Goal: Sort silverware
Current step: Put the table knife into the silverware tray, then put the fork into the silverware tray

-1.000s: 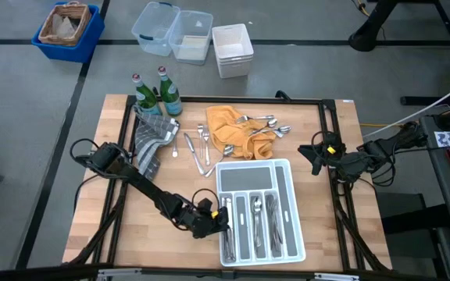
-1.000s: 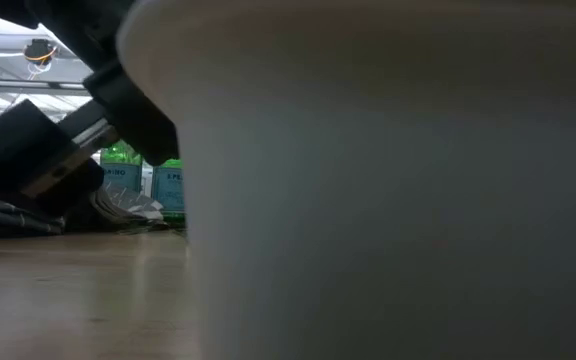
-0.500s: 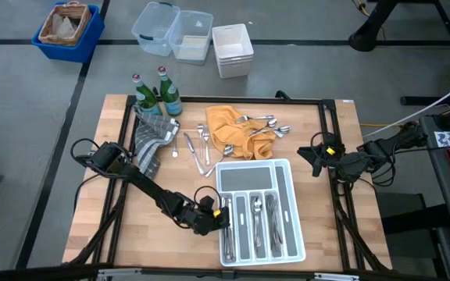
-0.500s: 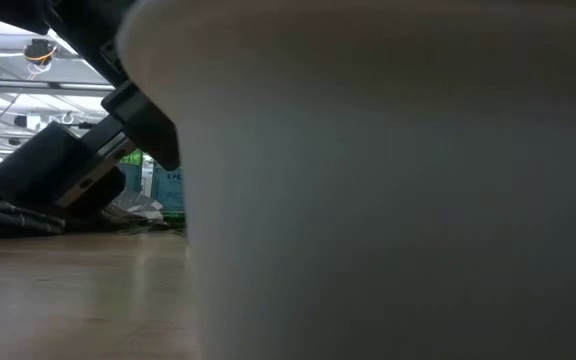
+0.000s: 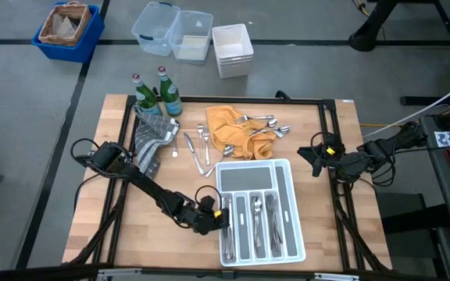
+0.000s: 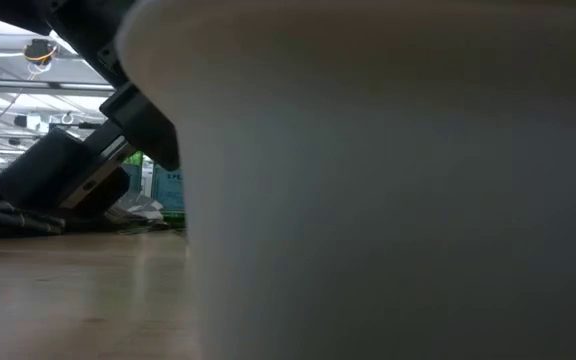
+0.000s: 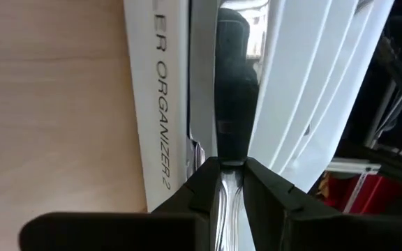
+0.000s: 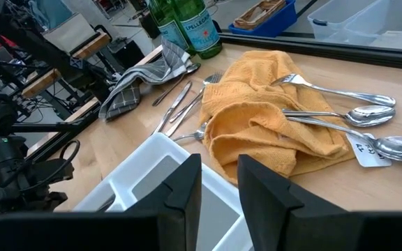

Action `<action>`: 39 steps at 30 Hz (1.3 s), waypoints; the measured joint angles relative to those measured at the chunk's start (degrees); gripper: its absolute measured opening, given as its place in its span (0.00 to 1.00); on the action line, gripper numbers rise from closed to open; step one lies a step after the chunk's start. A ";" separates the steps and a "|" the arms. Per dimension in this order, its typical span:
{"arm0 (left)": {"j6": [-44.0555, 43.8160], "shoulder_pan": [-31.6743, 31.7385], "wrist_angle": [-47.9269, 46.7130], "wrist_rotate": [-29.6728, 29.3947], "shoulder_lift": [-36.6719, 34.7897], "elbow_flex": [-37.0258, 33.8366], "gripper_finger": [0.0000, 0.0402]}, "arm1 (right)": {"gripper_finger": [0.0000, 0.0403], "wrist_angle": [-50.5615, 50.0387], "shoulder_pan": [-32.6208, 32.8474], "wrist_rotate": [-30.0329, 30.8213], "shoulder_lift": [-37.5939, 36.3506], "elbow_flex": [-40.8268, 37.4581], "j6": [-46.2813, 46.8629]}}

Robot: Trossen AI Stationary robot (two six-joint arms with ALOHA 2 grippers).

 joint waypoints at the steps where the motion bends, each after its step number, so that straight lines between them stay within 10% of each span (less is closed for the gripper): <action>1: 1.03 0.00 0.00 0.01 0.00 0.00 0.11 | 0.24 0.00 0.00 0.00 0.00 0.00 0.00; 12: 3.16 0.61 1.05 1.25 -0.13 0.09 0.33 | 0.24 0.03 0.01 -0.04 0.00 0.00 0.00; 27: 6.97 2.88 14.44 0.30 -3.62 -0.49 0.29 | 0.24 1.08 0.02 1.06 0.02 0.00 -0.01; 39: 6.63 10.18 -26.30 -1.73 -22.64 -0.68 0.29 | 0.24 7.55 -0.13 1.07 0.00 0.00 -7.46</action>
